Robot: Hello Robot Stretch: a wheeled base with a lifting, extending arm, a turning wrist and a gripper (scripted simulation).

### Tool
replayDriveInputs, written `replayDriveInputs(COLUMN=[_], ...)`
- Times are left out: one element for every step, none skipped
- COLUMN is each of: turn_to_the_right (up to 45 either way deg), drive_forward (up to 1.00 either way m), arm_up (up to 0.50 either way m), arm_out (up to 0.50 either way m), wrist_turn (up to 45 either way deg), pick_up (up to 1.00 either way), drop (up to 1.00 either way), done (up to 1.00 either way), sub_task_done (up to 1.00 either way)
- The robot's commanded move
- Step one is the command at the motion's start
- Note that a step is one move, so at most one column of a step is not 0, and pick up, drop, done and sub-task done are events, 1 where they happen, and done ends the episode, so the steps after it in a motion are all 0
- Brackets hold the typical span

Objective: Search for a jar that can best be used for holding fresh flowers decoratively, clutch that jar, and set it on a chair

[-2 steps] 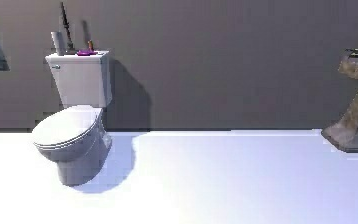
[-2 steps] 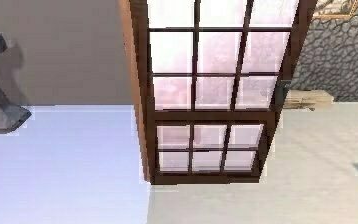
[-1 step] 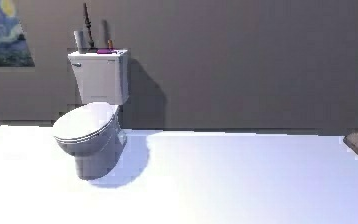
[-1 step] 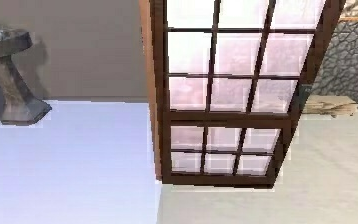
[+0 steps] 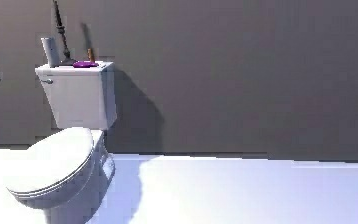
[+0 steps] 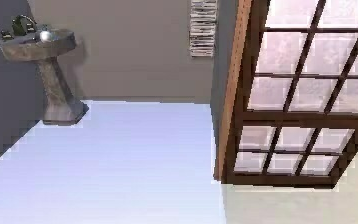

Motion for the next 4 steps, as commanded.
replayDriveInputs(turn_to_the_right=[-21.0,0.0,-45.0,-9.0], drive_forward=[0.0,0.3,0.0,0.0], arm_up=[0.0,0.0,0.0,0.0], arm_out=[0.0,0.0,0.0,0.0], wrist_turn=[0.0,0.0,0.0,0.0], pick_up=[0.0,0.0,0.0,0.0], drop=[0.0,0.0,0.0,0.0], done=[0.0,0.0,0.0,0.0], sub_task_done=[0.0,0.0,0.0,0.0])
